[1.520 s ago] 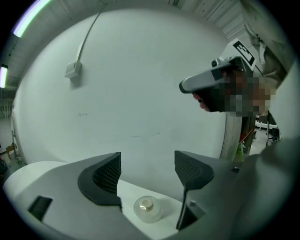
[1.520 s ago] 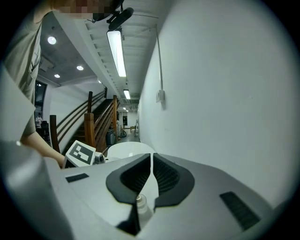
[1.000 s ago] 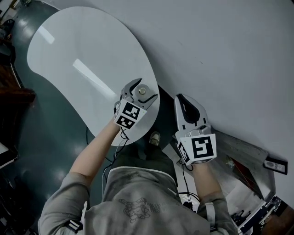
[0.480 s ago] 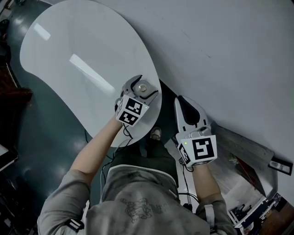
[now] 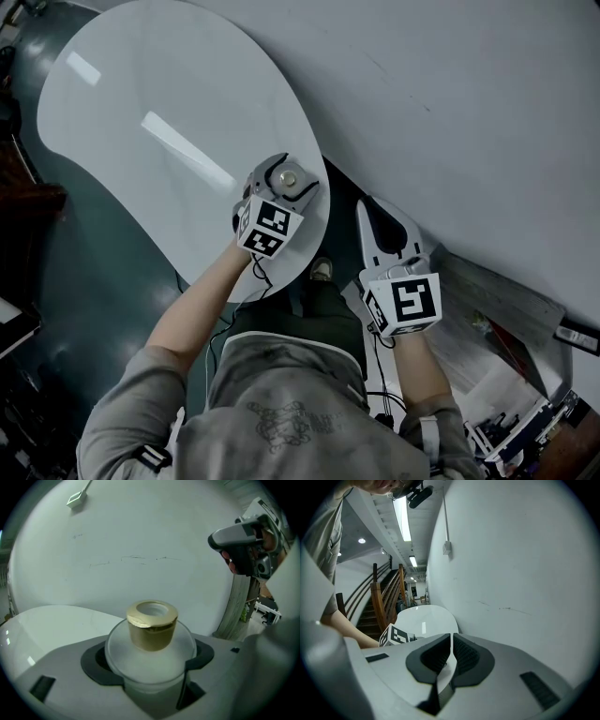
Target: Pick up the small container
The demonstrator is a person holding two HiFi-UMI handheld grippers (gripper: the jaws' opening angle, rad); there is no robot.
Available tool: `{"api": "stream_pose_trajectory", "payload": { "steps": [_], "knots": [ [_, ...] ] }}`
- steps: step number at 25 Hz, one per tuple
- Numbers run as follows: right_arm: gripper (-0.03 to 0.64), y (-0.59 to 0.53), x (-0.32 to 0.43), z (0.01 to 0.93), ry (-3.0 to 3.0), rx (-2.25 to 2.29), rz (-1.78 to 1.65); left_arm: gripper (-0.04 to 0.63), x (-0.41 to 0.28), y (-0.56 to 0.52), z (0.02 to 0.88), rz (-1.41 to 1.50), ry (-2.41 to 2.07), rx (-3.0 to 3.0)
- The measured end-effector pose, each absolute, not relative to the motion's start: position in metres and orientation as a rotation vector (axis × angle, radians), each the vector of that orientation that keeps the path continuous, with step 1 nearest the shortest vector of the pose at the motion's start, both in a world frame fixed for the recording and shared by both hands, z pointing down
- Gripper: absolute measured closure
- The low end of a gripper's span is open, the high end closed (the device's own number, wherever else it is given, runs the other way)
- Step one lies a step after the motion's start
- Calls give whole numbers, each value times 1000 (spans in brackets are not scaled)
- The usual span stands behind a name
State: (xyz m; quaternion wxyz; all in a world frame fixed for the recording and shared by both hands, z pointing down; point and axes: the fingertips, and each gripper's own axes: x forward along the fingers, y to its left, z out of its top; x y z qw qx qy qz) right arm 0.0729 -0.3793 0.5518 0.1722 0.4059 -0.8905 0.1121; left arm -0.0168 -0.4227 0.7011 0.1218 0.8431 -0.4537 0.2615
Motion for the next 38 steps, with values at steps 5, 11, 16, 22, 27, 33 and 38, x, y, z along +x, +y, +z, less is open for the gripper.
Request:
{"api": "stream_pose_trajectory", "payload": {
  "steps": [5,11,16,22,27,33,38],
  "knots": [
    [580,-376,76,560,-2520,1151,329,249,-16,-421,702,786,-1296,2488],
    [580,-376,80,555,-2528,1148,313,250,-18,-417,694,832,-1251,2487],
    [580,-378,83,533,-2549,1152,283,250,-23,-416,650,778,-1281,2496],
    [580,-373,84,479,-2590,1161,224,250,-37,-408,576,755,-1388,2507],
    [580,-358,78,413,-2653,1125,104,250,-45,-392,518,700,-1427,2511],
    [580,-345,77,354,-2686,1152,1,249,-58,-371,456,677,-1455,2507],
    [580,-335,79,329,-2730,1124,15,249,-69,-352,399,654,-1525,2551]
  ]
}}
